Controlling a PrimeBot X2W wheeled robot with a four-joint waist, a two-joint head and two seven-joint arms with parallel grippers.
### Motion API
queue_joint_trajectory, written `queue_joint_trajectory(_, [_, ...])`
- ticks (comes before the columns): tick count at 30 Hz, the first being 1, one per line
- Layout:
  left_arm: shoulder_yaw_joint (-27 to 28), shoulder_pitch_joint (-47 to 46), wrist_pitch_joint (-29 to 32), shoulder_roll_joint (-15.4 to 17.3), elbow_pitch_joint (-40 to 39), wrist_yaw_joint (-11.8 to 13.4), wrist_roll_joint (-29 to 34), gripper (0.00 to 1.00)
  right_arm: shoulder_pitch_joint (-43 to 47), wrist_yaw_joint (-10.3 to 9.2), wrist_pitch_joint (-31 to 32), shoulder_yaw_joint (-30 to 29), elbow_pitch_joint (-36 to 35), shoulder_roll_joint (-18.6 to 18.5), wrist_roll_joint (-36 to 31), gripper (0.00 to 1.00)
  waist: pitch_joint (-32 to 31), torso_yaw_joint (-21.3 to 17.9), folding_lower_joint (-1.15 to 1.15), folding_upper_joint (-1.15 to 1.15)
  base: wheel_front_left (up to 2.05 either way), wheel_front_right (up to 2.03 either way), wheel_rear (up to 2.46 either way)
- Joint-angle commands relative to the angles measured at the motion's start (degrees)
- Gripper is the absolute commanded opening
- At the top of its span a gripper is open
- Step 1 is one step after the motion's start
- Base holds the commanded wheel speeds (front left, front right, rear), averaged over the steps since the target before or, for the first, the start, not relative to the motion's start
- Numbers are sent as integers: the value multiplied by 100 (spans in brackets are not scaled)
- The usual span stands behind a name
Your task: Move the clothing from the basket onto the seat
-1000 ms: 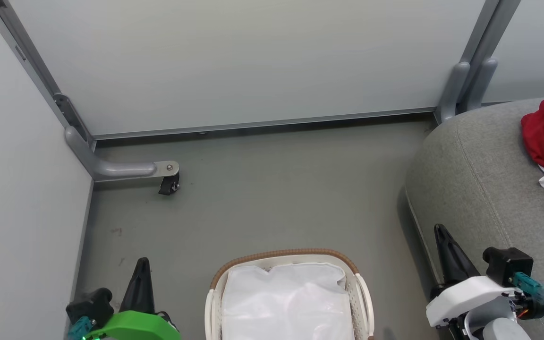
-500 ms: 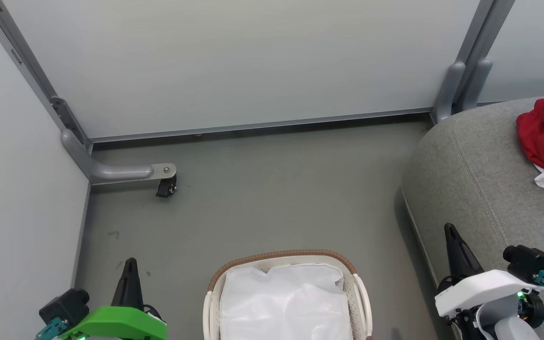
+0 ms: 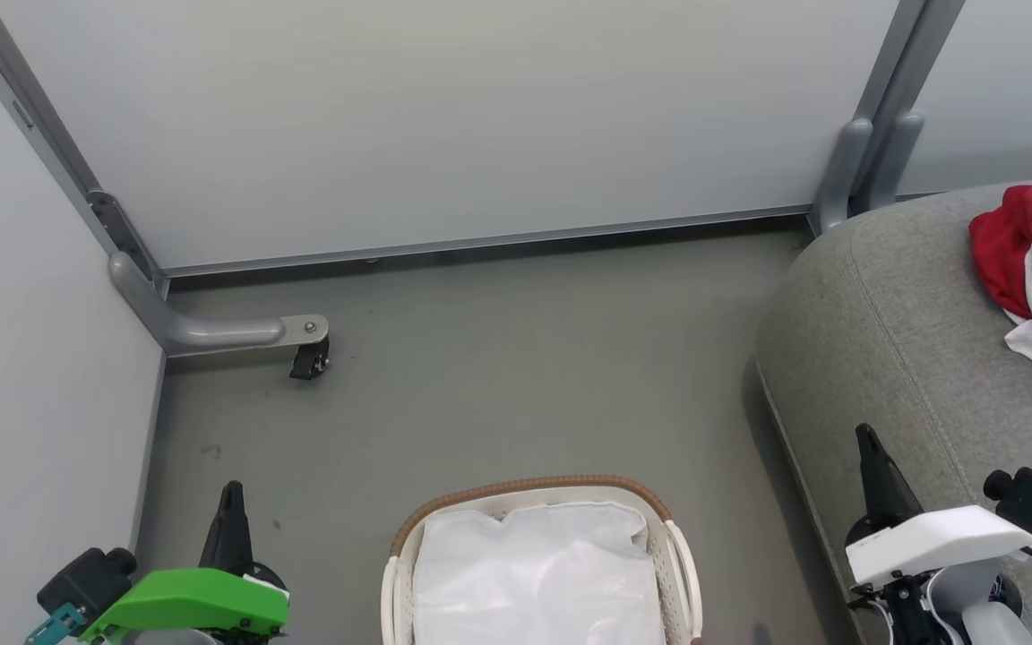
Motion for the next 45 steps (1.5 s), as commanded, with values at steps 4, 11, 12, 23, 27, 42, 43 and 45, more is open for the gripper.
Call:
queue_joint_trajectory(4, [98, -200, 103, 16, -119, -48, -385, 0, -107, -2, 107, -50, -107, -37, 431, 0, -8, -18, 0, 0, 0, 0, 0])
queue_joint_trajectory(11, [181, -234, 232, 17, -163, -73, -834, 0, -117, -2, 238, -92, -127, -41, 943, 0, -19, -46, 0, 0, 0, 0, 0])
queue_joint_trajectory(12, [193, -238, 250, 17, -168, -76, -887, 0, -116, -2, 254, -98, -129, -41, 1002, 0, -21, -50, 0, 0, 0, 0, 0])
queue_joint_trajectory(23, [314, -285, 437, 19, -228, -109, -1515, 0, -127, -3, 440, -159, -157, -45, 1726, 0, -39, -93, 0, 0, 0, 0, 0])
queue_joint_trajectory(27, [354, -305, 503, 19, -252, -120, -1721, 0, -130, -3, 503, -178, -165, -47, 1971, 0, -46, -109, 0, 0, 0, 0, 0])
queue_joint_trajectory(42, [495, -352, 721, 22, -324, -158, -2451, 0, -147, -3, 720, -247, -197, -52, 2811, 0, -70, -168, 0, 0, 0, 0, 0])
queue_joint_trajectory(43, [502, -356, 734, 22, -327, -158, -2489, 0, -149, -3, 734, -251, -199, -53, 2860, 0, -72, -172, 0, 0, 0, 0, 0])
queue_joint_trajectory(45, [519, -366, 761, 22, -337, -165, -2587, 0, -151, -3, 762, -260, -203, -54, 2964, 0, -75, -179, 0, 0, 0, 0, 0])
